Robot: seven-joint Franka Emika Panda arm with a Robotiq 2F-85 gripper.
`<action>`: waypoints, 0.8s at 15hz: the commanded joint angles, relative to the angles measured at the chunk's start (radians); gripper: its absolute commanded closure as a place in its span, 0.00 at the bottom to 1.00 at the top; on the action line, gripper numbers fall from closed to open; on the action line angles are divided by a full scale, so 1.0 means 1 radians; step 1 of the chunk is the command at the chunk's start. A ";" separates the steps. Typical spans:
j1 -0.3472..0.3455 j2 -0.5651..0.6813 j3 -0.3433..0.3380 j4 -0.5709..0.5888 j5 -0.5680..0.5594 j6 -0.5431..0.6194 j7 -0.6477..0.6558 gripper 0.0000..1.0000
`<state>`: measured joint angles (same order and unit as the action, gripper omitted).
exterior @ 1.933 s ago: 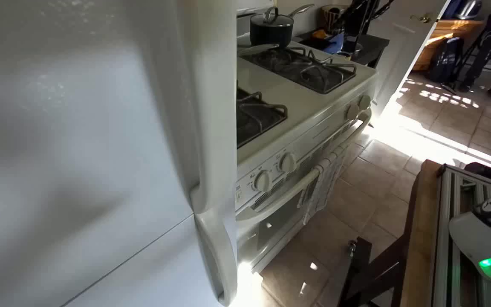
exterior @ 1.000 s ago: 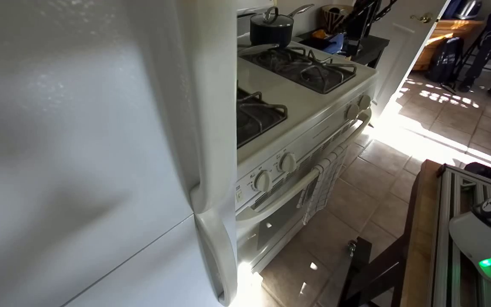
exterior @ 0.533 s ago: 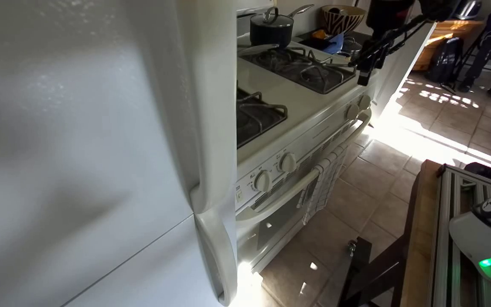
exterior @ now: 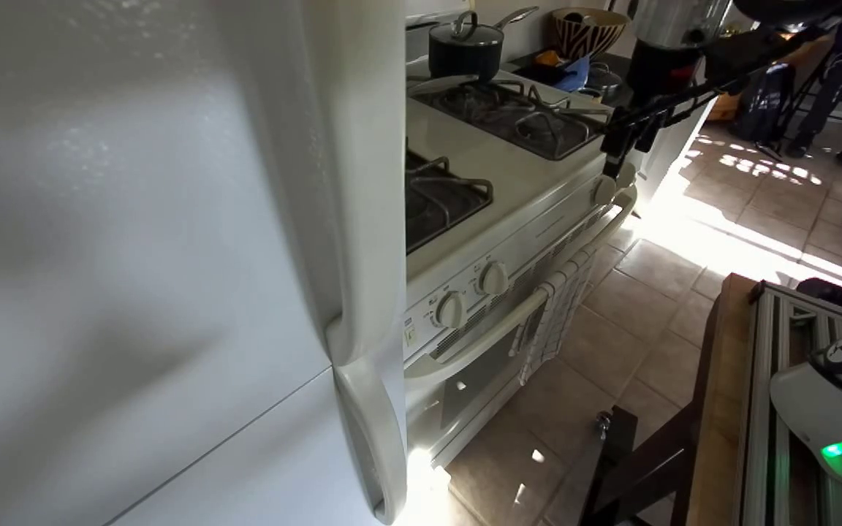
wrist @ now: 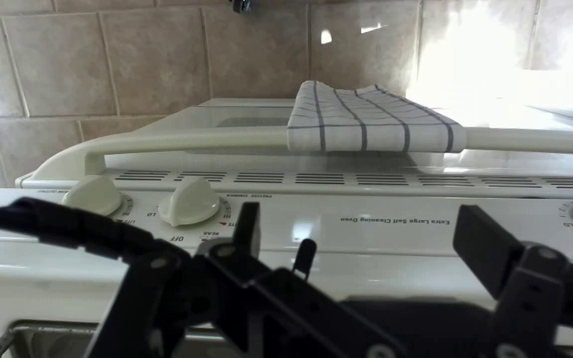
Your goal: Remove the white towel from the oven handle and put it on the stove
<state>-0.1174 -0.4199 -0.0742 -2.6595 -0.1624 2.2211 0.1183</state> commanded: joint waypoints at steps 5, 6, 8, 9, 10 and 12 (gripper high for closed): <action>-0.056 -0.004 0.005 -0.109 0.006 0.078 0.108 0.00; -0.058 -0.010 0.001 -0.126 0.024 0.058 0.115 0.00; -0.057 0.041 -0.008 -0.094 0.058 0.072 0.114 0.00; -0.053 0.049 -0.013 -0.105 0.076 0.090 0.101 0.00; -0.051 0.062 -0.018 -0.104 0.097 0.119 0.096 0.00; -0.049 0.109 -0.019 -0.101 0.129 0.211 0.101 0.00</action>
<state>-0.1724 -0.3789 -0.0822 -2.7618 -0.0833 2.3222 0.2169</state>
